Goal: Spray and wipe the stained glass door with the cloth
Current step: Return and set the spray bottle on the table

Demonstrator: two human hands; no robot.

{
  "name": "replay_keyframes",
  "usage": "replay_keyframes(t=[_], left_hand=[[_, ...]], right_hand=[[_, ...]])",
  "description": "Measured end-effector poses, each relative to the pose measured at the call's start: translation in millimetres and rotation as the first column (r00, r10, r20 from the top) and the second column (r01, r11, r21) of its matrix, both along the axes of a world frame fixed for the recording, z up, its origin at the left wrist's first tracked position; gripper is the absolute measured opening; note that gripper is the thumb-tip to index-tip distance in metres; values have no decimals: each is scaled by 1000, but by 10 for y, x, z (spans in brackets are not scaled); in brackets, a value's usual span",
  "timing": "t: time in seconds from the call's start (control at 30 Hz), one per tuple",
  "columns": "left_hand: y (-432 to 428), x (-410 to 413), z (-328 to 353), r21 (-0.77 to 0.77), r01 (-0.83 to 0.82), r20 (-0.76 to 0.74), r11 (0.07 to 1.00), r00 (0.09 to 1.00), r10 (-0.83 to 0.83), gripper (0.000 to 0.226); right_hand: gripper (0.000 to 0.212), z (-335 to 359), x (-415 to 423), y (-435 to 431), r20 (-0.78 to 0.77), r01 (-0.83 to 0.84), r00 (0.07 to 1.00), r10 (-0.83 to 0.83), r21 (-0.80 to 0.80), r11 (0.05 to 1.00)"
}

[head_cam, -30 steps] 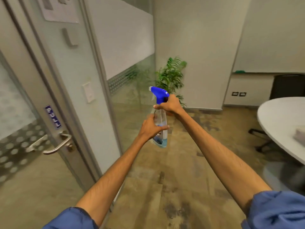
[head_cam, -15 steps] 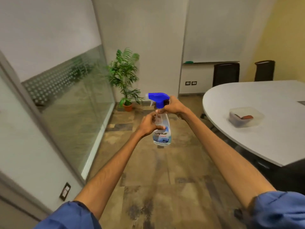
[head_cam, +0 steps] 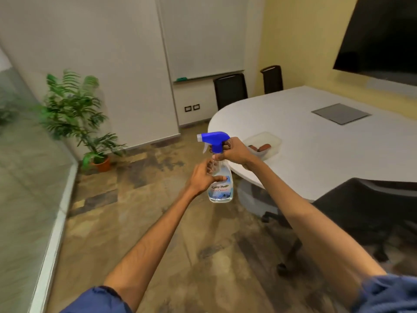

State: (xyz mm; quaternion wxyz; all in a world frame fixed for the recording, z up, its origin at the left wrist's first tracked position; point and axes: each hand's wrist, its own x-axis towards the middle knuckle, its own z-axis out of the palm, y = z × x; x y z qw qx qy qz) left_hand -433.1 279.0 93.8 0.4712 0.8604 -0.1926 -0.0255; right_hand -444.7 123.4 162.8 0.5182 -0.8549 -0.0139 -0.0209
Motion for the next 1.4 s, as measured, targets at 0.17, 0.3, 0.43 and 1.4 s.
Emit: replay_keyframes(t=[0.17, 0.3, 0.43, 1.4], left_hand=[[-716, 624, -143, 29, 116, 20, 993, 993, -117, 60], [-1247, 1140, -190, 72, 240, 26, 968, 970, -242, 61], [-1732, 1578, -198, 81, 381, 57, 921, 921, -385, 61], [-5051, 3023, -1114, 177, 513, -209, 840, 854, -477, 49]], right_hand=[[31, -199, 419, -733, 38, 67, 997, -67, -15, 998], [38, -265, 758, -1233, 34, 158, 987, -157, -32, 987], [31, -281, 993, -1704, 26, 232, 972, -233, 11, 973], [47, -1353, 2233, -4665, -195, 598, 788, -583, 22, 801]])
